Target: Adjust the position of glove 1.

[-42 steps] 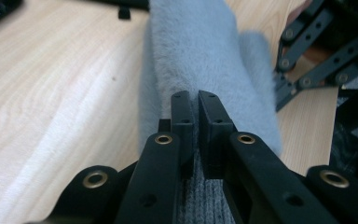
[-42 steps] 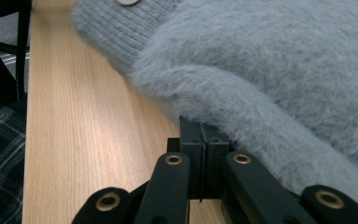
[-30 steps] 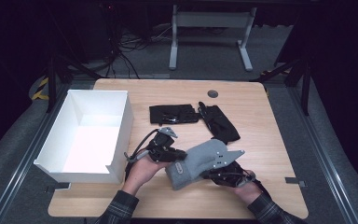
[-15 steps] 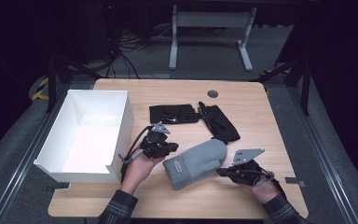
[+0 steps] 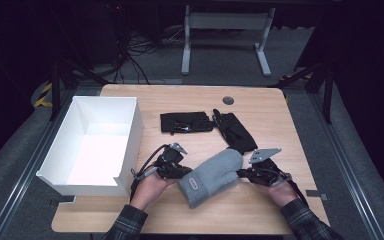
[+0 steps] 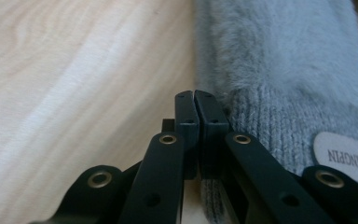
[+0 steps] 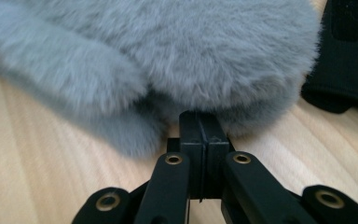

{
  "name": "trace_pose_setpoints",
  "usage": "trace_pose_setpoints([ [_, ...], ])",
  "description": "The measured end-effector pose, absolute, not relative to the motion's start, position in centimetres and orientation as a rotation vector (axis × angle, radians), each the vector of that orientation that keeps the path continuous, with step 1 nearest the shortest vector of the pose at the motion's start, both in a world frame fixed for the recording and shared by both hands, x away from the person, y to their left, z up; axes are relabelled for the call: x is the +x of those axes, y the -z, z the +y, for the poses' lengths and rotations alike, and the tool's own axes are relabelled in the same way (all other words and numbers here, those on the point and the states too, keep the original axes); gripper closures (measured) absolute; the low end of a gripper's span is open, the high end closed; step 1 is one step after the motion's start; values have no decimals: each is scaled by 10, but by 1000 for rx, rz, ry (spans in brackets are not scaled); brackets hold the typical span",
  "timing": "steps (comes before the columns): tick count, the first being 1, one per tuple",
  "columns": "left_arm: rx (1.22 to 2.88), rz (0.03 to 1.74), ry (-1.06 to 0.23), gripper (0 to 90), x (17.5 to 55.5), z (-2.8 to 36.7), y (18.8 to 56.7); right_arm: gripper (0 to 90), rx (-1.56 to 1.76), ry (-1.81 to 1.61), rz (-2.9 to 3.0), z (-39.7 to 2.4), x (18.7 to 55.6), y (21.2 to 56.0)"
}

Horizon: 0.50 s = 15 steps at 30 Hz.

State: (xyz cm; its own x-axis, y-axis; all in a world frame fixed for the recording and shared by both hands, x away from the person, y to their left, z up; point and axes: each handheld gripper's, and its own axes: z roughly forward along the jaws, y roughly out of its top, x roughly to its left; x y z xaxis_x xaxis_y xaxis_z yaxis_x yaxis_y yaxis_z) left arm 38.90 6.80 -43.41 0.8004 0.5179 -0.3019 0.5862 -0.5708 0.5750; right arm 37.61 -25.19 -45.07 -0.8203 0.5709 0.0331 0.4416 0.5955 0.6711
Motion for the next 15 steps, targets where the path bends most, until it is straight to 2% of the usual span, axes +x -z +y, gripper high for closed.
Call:
trace_pose_setpoints([
  [15, 2323, 744, 184, 839, 369, 61, 440, 900, 813, -1036, 2614, -224, 412, 453],
])
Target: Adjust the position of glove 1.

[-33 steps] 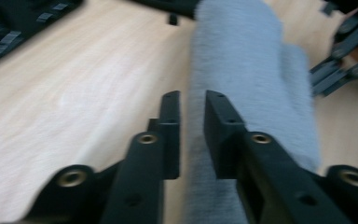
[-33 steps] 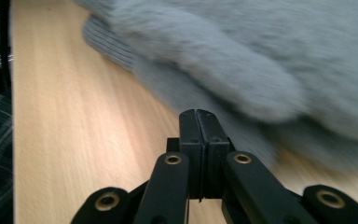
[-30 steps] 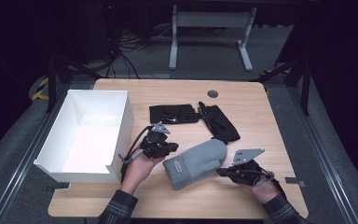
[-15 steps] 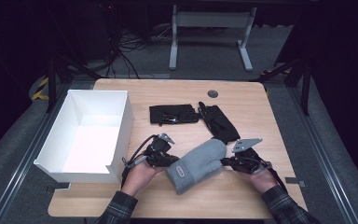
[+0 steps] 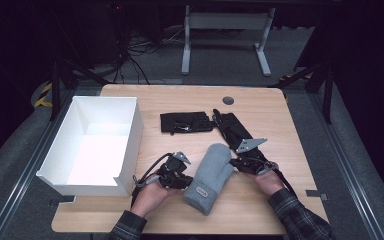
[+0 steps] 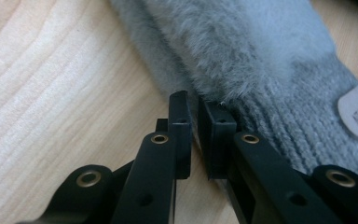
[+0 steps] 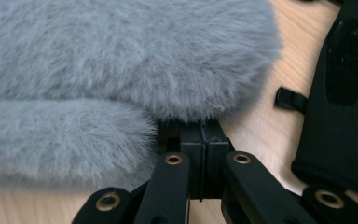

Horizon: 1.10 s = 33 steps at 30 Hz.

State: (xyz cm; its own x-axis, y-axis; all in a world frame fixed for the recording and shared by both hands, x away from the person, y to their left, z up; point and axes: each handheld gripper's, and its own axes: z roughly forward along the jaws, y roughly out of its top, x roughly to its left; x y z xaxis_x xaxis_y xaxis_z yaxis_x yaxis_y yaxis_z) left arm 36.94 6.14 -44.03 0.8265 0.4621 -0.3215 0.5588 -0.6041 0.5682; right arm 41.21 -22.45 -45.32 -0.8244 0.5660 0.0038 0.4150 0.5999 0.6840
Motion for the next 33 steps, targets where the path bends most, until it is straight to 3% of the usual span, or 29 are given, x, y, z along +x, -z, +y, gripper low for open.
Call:
trace_pose_setpoints([
  [8, 2342, 687, 194, 839, 362, 50, 441, 900, 807, -1056, 2596, -215, 424, 453],
  [13, 2345, 731, 118, 741, 365, 59, 438, 900, 805, -1035, 2593, -216, 424, 452],
  [19, 2264, 779, 37, 563, 375, 72, 425, 684, 895, -1068, 2539, -242, 420, 447],
  [24, 2196, 784, 11, 402, 384, 74, 414, 431, 941, -1061, 2513, -264, 411, 449],
  [30, 2177, 730, 7, 231, 393, 62, 408, 297, 958, -1027, 2504, -281, 399, 453],
  [33, 2184, 714, 5, 166, 400, 51, 407, 274, 970, -1028, 2506, -289, 390, 456],
])
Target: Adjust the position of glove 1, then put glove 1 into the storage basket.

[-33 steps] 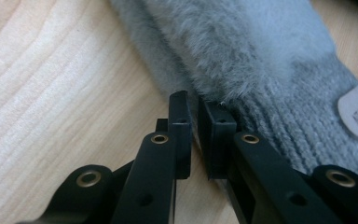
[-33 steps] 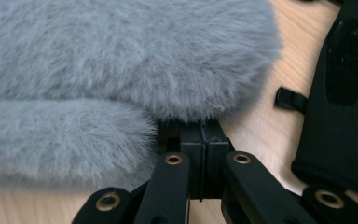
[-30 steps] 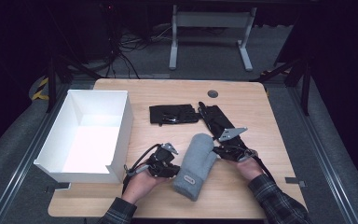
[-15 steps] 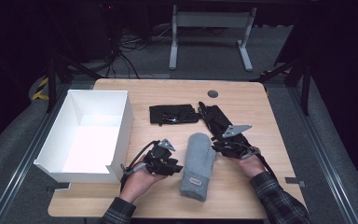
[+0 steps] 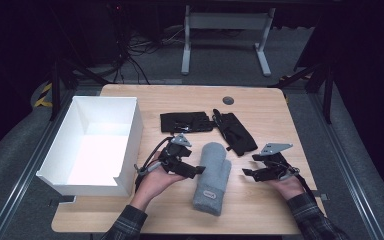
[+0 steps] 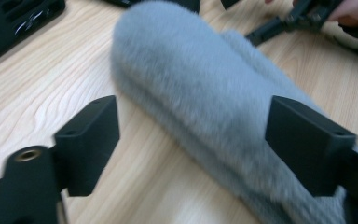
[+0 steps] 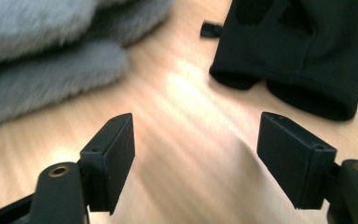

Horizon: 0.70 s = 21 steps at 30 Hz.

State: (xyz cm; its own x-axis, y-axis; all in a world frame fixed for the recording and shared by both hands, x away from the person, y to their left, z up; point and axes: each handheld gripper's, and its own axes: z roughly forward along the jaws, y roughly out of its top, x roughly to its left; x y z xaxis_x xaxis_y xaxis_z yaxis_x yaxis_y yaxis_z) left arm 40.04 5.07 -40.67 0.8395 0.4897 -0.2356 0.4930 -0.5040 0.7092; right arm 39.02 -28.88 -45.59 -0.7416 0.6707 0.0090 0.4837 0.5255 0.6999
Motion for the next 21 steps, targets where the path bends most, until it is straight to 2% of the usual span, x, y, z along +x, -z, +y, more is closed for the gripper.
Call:
trace_pose_setpoints([
  [10, 2231, 743, -26, 85, 414, 16, 421, 238, 972, -990, 2488, -301, 381, 462],
  [21, 2275, 772, 42, 11, 421, 2, 448, 228, 956, -994, 2484, -301, 381, 463],
])
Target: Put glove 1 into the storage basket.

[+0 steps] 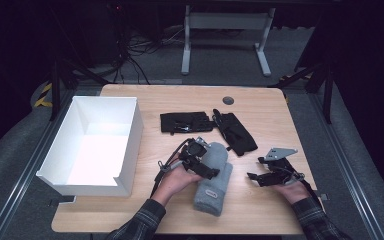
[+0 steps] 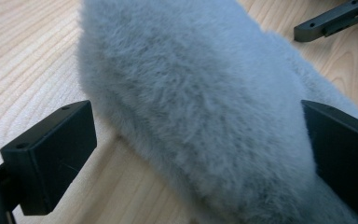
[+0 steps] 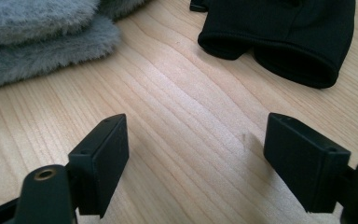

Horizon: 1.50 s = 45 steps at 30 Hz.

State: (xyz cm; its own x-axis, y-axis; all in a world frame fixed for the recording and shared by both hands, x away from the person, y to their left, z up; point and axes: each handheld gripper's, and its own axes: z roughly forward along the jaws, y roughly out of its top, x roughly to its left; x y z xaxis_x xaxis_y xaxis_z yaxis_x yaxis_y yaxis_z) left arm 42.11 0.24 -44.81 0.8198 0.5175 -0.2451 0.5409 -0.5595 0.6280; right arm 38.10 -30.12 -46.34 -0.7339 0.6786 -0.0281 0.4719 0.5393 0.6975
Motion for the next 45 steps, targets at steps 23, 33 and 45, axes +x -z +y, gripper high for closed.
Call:
trace_pose_setpoints([
  [23, 2309, 674, 256, 526, 421, -3, 454, 231, 933, -1039, 2462, -302, 380, 467],
  [33, 2313, 672, 275, 716, 419, -3, 447, 223, 914, -1064, 2450, -303, 380, 469],
  [45, 2264, 639, 229, 722, 417, 15, 420, 202, 924, -1059, 2448, -302, 380, 469],
])
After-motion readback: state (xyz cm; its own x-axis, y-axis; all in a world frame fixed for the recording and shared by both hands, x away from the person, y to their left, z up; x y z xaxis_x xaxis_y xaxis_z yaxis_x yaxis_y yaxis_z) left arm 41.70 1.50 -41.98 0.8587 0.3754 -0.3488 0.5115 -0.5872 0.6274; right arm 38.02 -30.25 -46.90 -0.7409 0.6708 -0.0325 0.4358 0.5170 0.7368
